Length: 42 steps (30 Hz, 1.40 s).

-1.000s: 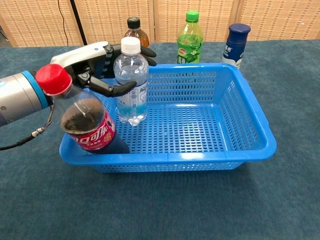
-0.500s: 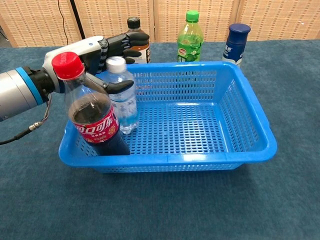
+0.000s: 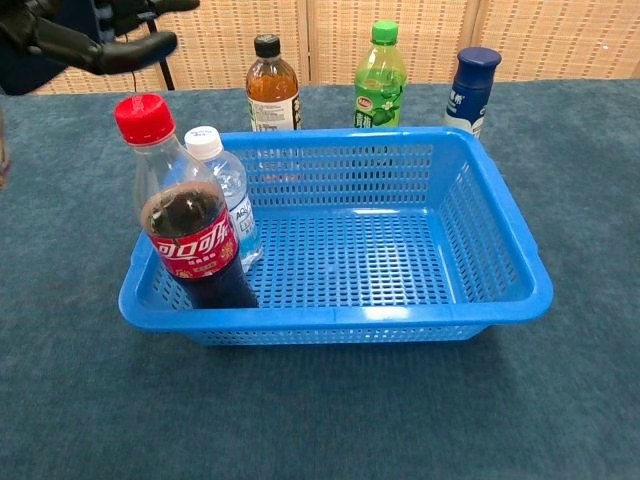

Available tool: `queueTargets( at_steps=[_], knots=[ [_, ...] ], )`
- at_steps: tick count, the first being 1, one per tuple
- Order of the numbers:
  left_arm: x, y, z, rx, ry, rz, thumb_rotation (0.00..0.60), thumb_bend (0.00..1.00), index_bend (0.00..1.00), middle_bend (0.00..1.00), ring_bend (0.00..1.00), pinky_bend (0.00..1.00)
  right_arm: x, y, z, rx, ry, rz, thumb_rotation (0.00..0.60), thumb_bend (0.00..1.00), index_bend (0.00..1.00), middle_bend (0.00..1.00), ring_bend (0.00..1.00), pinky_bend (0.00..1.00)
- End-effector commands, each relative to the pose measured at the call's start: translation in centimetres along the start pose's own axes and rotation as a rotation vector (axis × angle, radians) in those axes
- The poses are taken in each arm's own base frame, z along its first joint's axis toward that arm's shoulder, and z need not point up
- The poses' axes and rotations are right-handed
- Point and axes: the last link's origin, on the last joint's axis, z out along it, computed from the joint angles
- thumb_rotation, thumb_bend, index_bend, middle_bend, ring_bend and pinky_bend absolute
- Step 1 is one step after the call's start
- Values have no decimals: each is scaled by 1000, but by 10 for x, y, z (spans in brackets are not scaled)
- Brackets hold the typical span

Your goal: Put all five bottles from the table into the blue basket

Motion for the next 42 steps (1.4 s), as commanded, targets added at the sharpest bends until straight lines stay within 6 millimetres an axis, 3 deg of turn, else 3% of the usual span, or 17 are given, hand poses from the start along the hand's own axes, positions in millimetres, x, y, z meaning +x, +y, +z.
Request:
queueTargets(
  at_steps=[1,9,17,28,42],
  knots=[
    [37,26,-18,-24,65,55,600,367,0,0,0,0,18,4,25,0,7,47,600,0,0,0,0,0],
    [90,36,-52,103,168,226,600,367,0,0,0,0,36,12,74,17,-46,159,600,0,0,0,0,0],
    [127,41,-99,267,257,410,600,367,0,0,0,0,22,10,115,63,-50,304,600,0,0,0,0,0],
    [131,29,-159,470,346,542,600,367,0,0,0,0,-12,-7,177,93,-38,508,600,0,0,0,0,0],
    [123,9,-177,577,348,544,600,368,0,0,0,0,-48,-31,214,73,-164,569,600,0,0,0,0,0]
  ],
)
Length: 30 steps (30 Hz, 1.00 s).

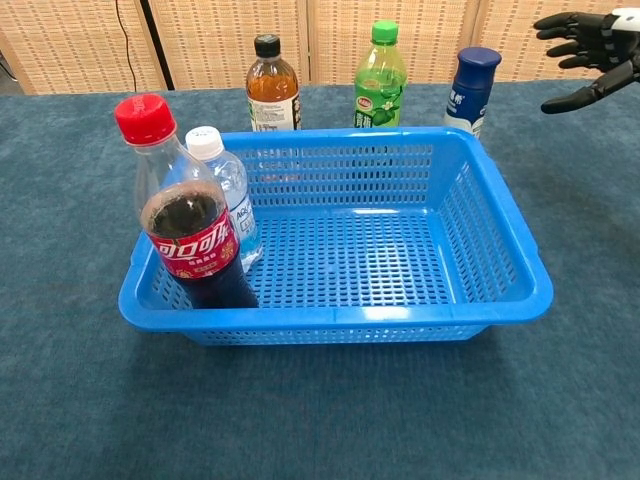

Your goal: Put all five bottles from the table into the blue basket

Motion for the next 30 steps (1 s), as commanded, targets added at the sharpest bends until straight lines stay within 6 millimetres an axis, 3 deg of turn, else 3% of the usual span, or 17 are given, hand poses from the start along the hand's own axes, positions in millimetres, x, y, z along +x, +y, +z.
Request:
queueTargets(
  at_steps=[1,11,30],
  knots=[
    [0,-1,0,5,13,-1,600,368,0,0,0,0,-10,-2,10,-6,-15,52,600,0,0,0,0,0],
    [0,-3,1,9,9,1,600,368,0,0,0,0,-33,-3,36,-41,-43,89,600,0,0,0,0,0],
    [1,-13,6,48,13,10,600,369,0,0,0,0,-69,-6,62,-70,-75,119,600,0,0,0,0,6]
  ],
)
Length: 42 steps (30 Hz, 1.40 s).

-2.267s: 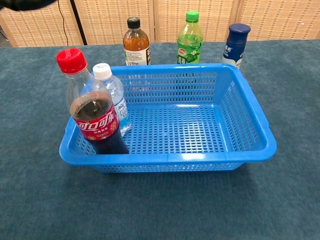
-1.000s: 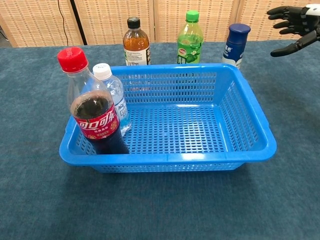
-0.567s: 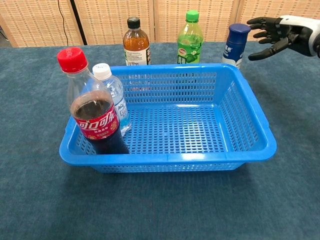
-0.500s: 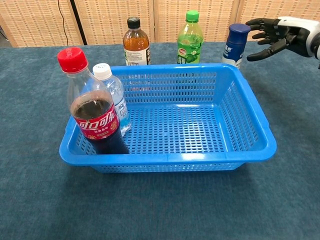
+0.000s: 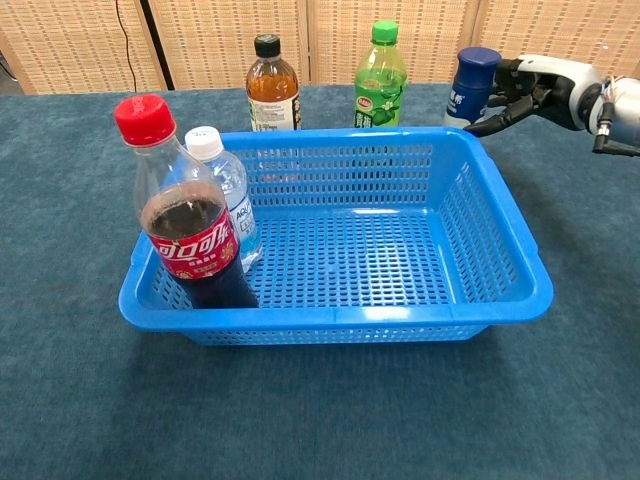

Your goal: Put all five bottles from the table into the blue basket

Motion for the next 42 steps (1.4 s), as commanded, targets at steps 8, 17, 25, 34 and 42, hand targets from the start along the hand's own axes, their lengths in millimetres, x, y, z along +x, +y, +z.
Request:
queueTargets(
  at_steps=[8,17,25,34,42],
  knots=[
    [-1,-3,2,12,-4,3,600,369,0,0,0,0,-12,-6,19,-15,78,7,600,23,318,368,395,409],
    [2,-5,3,18,4,-12,600,370,0,0,0,0,-5,-5,16,1,151,-13,600,416,549,597,621,618],
    [3,-4,1,0,-9,-23,600,369,0,0,0,0,30,-21,-6,162,219,-29,600,426,552,598,621,618],
    [4,-2,-3,-18,-13,-34,600,370,0,0,0,0,63,-56,-56,361,202,4,600,432,553,604,624,618],
    [4,-3,-4,-17,-10,-37,600,370,0,0,0,0,37,-87,-101,427,83,19,600,433,554,606,625,618]
  ],
)
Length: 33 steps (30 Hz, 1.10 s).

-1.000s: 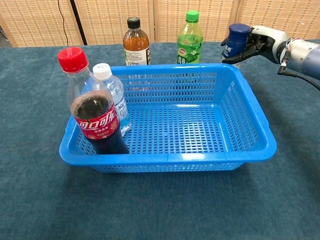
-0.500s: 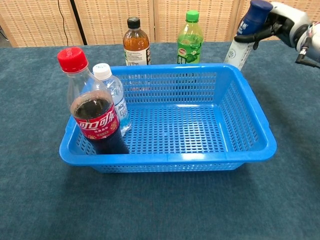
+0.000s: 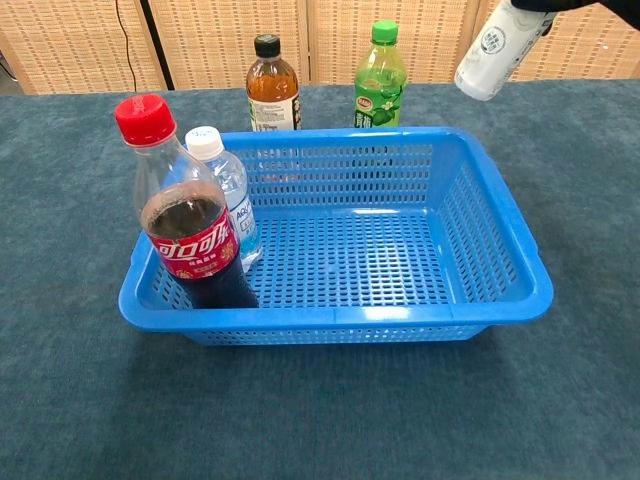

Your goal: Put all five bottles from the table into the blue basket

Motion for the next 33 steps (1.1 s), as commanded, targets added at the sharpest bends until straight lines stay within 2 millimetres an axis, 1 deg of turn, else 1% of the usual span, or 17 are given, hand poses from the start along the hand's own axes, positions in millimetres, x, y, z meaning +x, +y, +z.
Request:
queueTargets(
  at_steps=[1,5,8,9,13,18,22,27,29,30,31,32,33],
  knots=[
    [-1,0,0,1,-2,1,600,370,0,0,0,0,-4,-33,-30,51,-63,-24,600,434,556,607,626,618],
    [-2,0,0,1,-9,2,600,369,0,0,0,0,-23,-43,-39,56,-131,-20,600,443,565,613,627,618],
    [-2,0,0,1,-11,5,600,369,0,0,0,0,-39,-43,-45,53,-189,-38,600,443,565,613,627,618],
    [-3,1,0,-1,-16,4,600,369,0,0,0,0,-51,-38,-51,43,-230,-58,600,444,565,613,627,618],
    [-4,1,0,-2,-22,5,600,369,0,0,0,0,-67,-30,-59,31,-281,-94,600,443,566,613,627,618],
    [-4,1,0,-8,-23,5,600,369,0,0,0,0,-83,-18,-64,26,-317,-175,600,443,567,613,626,617],
    [-3,1,-1,-17,-13,-1,600,369,0,0,0,0,-94,-8,-65,2,-337,-209,600,443,563,607,615,608],
    [-7,3,1,-22,-30,5,600,369,0,0,0,0,-111,1,-69,14,-366,-277,600,440,550,591,587,591],
    [-7,3,1,-22,-30,6,600,369,0,0,0,0,-113,1,-71,25,-384,-289,600,375,504,550,550,580],
    [-7,3,1,-22,-29,6,600,369,0,0,0,0,-114,1,-72,37,-396,-304,600,284,438,484,498,560],
    [-7,3,1,-21,-28,6,600,369,0,0,0,0,-113,1,-73,56,-413,-330,600,177,345,383,416,515],
    [-7,3,1,-20,-27,6,600,369,0,0,0,0,-111,1,-74,74,-418,-356,600,111,277,305,350,474],
    [-7,3,1,-19,-27,5,600,369,0,0,0,0,-109,0,-74,84,-418,-369,600,44,179,185,242,396]
  ],
)
